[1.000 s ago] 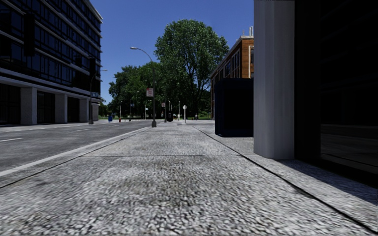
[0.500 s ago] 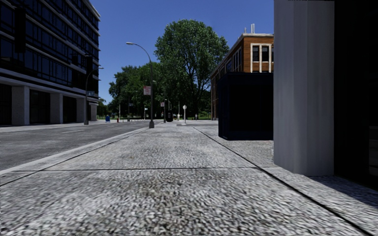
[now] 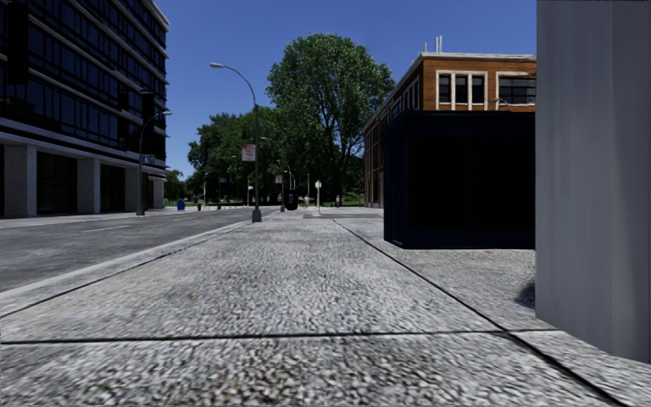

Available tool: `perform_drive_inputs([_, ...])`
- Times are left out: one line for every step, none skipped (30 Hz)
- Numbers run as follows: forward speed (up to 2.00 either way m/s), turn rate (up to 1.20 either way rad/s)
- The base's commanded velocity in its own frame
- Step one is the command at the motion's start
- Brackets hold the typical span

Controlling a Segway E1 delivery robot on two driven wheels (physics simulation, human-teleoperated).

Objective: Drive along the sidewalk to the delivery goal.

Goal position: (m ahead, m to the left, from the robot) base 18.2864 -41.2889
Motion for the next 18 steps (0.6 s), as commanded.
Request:
perform_drive_inputs([2.0,0.0])
perform_drive_inputs([2.0,0.0])
perform_drive_inputs([2.0,0.0])
perform_drive_inputs([2.0,0.0])
perform_drive_inputs([2.0,0.0])
perform_drive_inputs([2.0,-0.01])
perform_drive_inputs([2.0,-0.13])
perform_drive_inputs([2.0,-0.24])
perform_drive_inputs([2.0,-0.24])
perform_drive_inputs([2.0,-0.45])
perform_drive_inputs([2.0,-0.55])
perform_drive_inputs([2.0,-0.58])
perform_drive_inputs([2.0,-0.58])
perform_drive_inputs([2.0,-0.59])
perform_drive_inputs([2.0,-0.59])
perform_drive_inputs([2.0,-0.6])
perform_drive_inputs([2.0,-0.6])
perform_drive_inputs([2.0,-0.6])
